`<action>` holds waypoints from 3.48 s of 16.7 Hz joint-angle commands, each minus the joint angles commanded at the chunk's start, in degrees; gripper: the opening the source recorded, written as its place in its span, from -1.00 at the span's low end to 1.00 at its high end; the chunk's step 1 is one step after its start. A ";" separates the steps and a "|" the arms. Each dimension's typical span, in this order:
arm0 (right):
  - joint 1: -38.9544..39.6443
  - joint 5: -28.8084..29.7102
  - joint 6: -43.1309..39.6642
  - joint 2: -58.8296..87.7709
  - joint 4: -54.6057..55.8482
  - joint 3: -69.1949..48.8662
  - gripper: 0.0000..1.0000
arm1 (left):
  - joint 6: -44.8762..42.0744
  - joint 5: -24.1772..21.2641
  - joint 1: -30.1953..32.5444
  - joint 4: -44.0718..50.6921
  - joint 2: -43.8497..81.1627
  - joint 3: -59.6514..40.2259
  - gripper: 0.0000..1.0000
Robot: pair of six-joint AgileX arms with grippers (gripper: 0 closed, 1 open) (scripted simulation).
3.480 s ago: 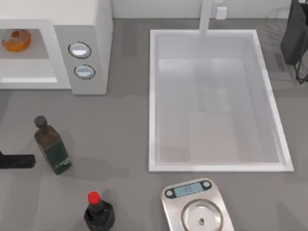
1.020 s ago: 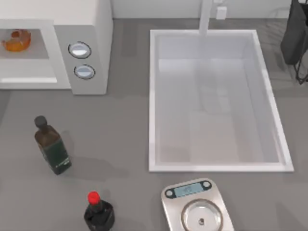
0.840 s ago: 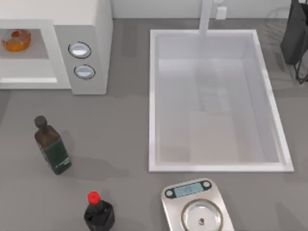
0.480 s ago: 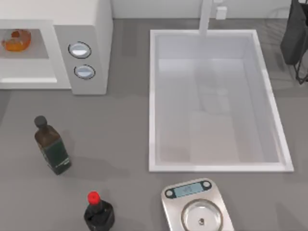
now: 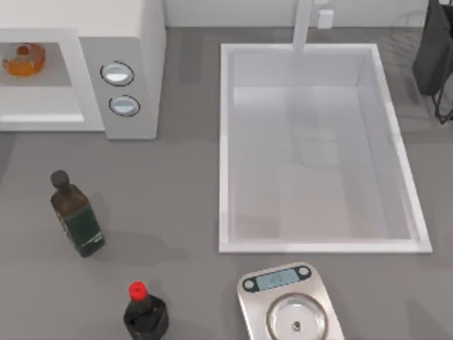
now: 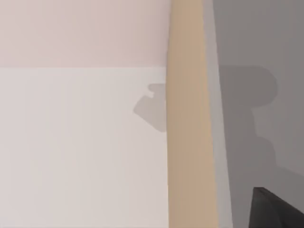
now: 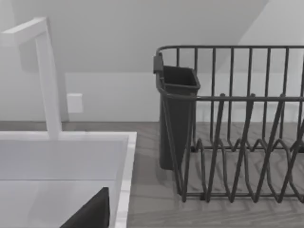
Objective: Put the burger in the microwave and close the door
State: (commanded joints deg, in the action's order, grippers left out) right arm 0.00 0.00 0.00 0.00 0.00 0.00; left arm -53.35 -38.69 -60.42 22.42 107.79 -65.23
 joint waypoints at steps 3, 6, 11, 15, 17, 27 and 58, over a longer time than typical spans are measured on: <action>0.00 0.00 0.00 0.00 0.00 0.00 1.00 | -0.02 -0.02 -0.02 -0.36 0.15 0.28 -1.00; 0.00 0.00 0.00 0.00 0.00 0.00 1.00 | 0.75 0.42 1.10 -0.78 -0.82 1.12 -1.00; 0.00 0.00 0.00 0.00 0.00 0.00 1.00 | 5.83 2.28 5.31 -5.45 -9.36 11.99 -1.00; 0.00 0.00 0.00 0.00 0.00 0.00 1.00 | 9.79 4.17 8.77 -9.95 -16.71 20.98 -1.00; 0.00 0.00 0.00 0.00 0.00 0.00 1.00 | 10.91 4.81 10.07 -10.93 -17.93 22.30 -1.00; 0.00 0.00 0.00 0.00 0.00 0.00 1.00 | 18.81 9.33 18.05 -13.60 -26.45 30.07 -1.00; 0.00 0.00 0.00 0.00 0.00 0.00 1.00 | 41.68 30.70 46.96 -17.35 -44.30 41.92 -1.00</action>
State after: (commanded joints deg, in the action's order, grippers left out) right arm 0.00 0.00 0.00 0.00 0.00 0.00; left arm -11.67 -7.98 -13.46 5.06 63.49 -23.30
